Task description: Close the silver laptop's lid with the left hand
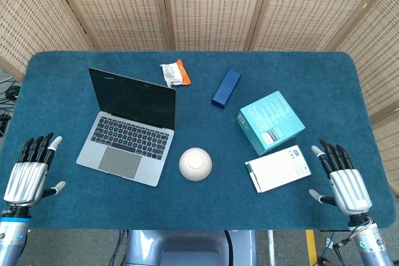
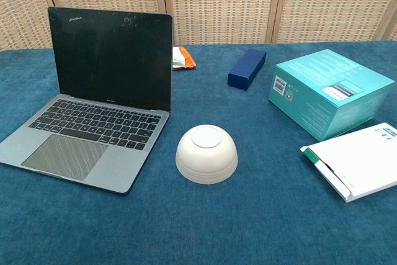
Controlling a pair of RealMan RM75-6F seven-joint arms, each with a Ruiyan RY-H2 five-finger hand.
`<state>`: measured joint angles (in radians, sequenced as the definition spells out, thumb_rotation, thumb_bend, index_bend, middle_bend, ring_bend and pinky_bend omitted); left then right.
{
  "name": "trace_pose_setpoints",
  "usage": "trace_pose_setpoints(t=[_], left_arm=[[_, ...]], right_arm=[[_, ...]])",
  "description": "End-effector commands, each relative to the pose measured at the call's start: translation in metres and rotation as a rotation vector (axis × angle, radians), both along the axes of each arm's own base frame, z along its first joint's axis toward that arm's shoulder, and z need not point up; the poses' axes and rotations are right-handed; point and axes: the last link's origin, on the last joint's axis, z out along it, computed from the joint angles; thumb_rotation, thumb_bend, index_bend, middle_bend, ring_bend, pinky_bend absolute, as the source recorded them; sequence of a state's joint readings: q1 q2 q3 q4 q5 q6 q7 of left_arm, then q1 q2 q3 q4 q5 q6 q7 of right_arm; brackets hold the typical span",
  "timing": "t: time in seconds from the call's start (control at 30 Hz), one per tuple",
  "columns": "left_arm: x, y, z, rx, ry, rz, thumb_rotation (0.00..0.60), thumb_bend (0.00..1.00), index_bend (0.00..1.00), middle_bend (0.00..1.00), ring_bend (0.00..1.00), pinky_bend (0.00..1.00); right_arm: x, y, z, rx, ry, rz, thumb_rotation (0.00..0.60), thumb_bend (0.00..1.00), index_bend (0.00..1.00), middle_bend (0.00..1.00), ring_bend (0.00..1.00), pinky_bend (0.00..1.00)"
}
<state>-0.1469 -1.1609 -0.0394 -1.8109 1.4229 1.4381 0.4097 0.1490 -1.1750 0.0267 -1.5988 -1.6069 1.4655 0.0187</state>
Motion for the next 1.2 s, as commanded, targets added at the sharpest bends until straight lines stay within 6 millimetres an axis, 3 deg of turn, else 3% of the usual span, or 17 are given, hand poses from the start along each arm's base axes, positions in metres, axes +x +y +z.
trace_pose_setpoints(t=[0.03, 1.2], left_arm=[[0.0004, 0.0004, -0.0002, 0.0, -0.001, -0.001, 0.6, 0.14, 0.0, 0.0, 0.0, 0.0], [0.0031, 0.0003, -0.0019, -0.013, -0.01, -0.007, 0.6, 0.16, 0.0, 0.0, 0.0, 0.0]], right_arm=[[-0.0003, 0.0001, 0.0005, -0.001, 0.0, -0.002, 0.6, 0.08, 0.08, 0.0, 0.0, 0.0], [0.0004, 0.0001, -0.0015, 0.006, 0.003, 0.001, 0.6, 0.08, 0.08, 0.0, 0.0, 0.0]])
